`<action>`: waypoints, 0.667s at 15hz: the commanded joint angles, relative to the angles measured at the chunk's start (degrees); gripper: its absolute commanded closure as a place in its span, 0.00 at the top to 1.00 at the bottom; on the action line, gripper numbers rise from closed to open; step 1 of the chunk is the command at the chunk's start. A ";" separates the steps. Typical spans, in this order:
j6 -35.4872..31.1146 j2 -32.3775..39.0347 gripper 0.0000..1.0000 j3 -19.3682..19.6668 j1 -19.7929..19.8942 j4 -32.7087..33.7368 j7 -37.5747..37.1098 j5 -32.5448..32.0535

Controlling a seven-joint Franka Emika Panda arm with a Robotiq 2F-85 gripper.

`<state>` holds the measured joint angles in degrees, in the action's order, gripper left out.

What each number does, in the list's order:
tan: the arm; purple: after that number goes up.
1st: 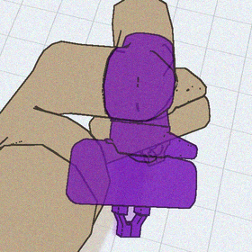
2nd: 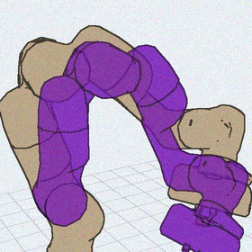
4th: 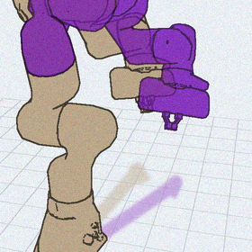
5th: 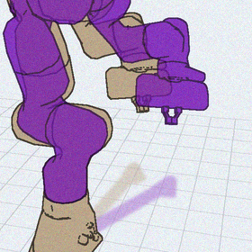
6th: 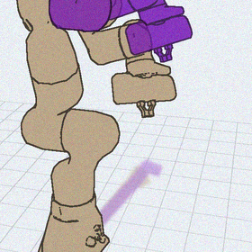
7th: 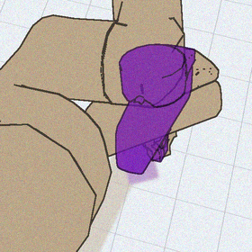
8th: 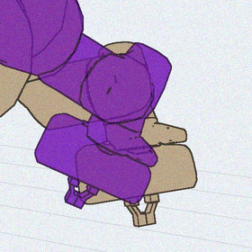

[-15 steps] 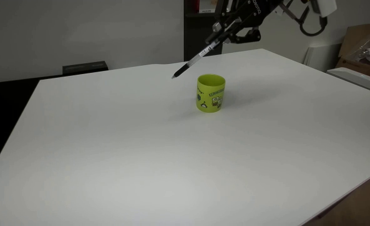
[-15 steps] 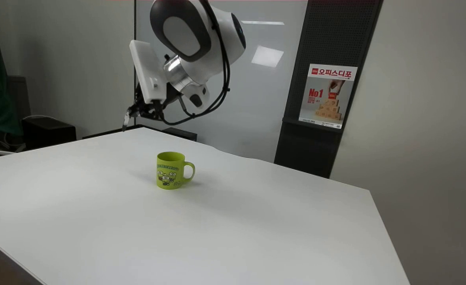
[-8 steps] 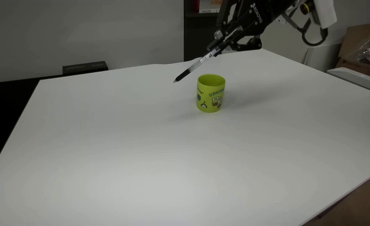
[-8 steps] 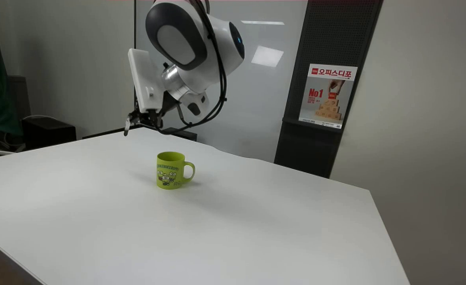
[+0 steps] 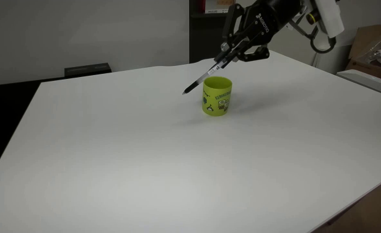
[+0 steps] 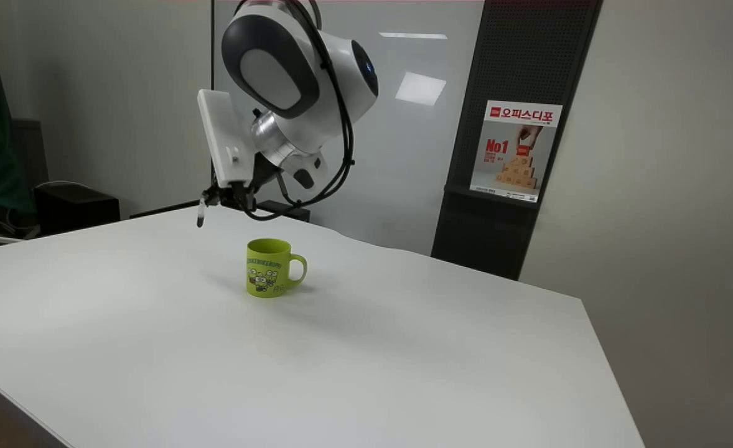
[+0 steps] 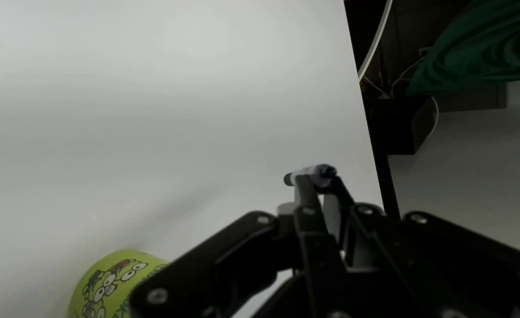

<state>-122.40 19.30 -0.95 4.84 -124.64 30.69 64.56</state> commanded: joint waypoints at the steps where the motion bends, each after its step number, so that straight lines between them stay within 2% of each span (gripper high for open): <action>1: -2.31 0.75 0.03 0.97 -0.17 -2.05 0.20 1.69; 6: -9.03 2.80 0.03 1.56 -0.31 -3.73 2.78 2.64; 10: -14.79 3.91 0.03 0.85 0.24 -4.94 7.51 6.71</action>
<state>-133.64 23.49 0.49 4.90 -127.70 34.45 66.88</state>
